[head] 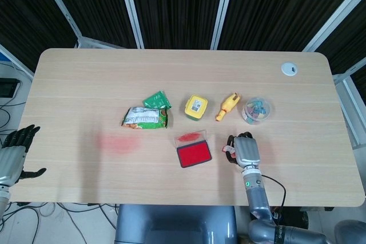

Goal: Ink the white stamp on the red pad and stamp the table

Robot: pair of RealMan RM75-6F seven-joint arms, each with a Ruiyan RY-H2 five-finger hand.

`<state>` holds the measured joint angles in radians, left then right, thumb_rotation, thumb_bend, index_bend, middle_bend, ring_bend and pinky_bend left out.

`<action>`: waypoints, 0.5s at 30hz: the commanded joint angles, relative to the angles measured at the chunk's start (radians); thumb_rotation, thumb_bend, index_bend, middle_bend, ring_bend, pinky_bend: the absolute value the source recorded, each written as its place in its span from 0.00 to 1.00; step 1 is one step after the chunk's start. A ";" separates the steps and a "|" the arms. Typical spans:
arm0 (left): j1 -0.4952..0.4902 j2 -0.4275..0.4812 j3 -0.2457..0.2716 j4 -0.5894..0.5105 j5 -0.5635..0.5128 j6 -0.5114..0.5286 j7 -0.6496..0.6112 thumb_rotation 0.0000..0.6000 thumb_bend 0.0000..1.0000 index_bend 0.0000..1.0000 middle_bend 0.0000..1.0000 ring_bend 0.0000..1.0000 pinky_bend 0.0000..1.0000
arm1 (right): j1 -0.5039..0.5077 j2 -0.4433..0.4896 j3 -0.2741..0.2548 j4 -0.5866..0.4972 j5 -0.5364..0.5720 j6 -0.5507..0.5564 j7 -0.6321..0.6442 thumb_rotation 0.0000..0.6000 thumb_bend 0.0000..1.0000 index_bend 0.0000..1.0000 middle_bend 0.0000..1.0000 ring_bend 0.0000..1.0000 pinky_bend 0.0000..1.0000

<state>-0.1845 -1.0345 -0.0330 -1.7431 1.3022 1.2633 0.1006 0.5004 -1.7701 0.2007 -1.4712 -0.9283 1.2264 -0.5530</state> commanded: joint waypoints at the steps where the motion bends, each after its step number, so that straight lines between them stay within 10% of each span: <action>1: 0.000 0.000 0.000 0.000 -0.001 -0.001 0.002 1.00 0.00 0.00 0.00 0.00 0.00 | -0.001 -0.002 0.001 0.009 0.003 -0.005 0.003 1.00 0.48 0.77 0.61 0.31 0.21; 15: -0.001 -0.003 -0.001 -0.002 -0.009 -0.002 0.011 1.00 0.00 0.00 0.00 0.00 0.00 | -0.001 -0.004 0.008 0.033 0.025 -0.026 0.005 1.00 0.44 0.75 0.58 0.29 0.21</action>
<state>-0.1855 -1.0372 -0.0341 -1.7456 1.2936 1.2610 0.1111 0.4990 -1.7736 0.2084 -1.4381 -0.9037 1.2004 -0.5480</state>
